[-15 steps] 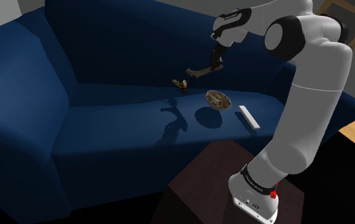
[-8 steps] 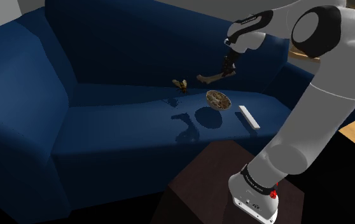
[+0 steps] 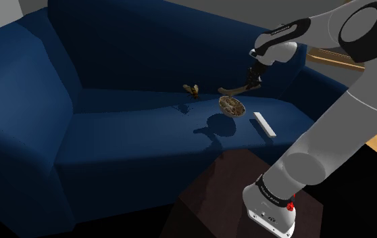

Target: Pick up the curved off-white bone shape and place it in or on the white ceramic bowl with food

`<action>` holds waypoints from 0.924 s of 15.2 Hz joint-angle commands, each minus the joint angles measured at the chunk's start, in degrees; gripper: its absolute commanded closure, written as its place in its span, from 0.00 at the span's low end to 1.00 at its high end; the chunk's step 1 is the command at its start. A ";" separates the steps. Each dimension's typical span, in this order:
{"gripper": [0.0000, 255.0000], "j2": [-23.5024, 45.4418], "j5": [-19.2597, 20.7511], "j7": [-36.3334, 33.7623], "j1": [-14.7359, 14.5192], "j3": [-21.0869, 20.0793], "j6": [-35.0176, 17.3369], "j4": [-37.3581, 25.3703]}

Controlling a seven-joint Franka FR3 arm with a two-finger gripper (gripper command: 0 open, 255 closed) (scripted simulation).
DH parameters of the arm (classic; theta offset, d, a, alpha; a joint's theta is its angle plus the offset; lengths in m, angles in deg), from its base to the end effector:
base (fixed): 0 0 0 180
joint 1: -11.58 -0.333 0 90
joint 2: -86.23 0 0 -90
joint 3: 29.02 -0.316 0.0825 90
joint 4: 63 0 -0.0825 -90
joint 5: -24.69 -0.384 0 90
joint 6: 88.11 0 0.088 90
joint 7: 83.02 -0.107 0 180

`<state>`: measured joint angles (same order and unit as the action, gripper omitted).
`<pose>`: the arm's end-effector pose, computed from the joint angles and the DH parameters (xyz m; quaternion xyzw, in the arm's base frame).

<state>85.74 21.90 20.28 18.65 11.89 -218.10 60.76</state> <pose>0.3662 -0.4052 0.4109 0.8908 0.4503 0.0359 0.0502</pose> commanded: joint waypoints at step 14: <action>1.00 5.06 -5.27 4.03 0.45 -0.14 -7.36 3.73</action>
<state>90.80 16.64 24.31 19.11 11.75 -225.43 64.47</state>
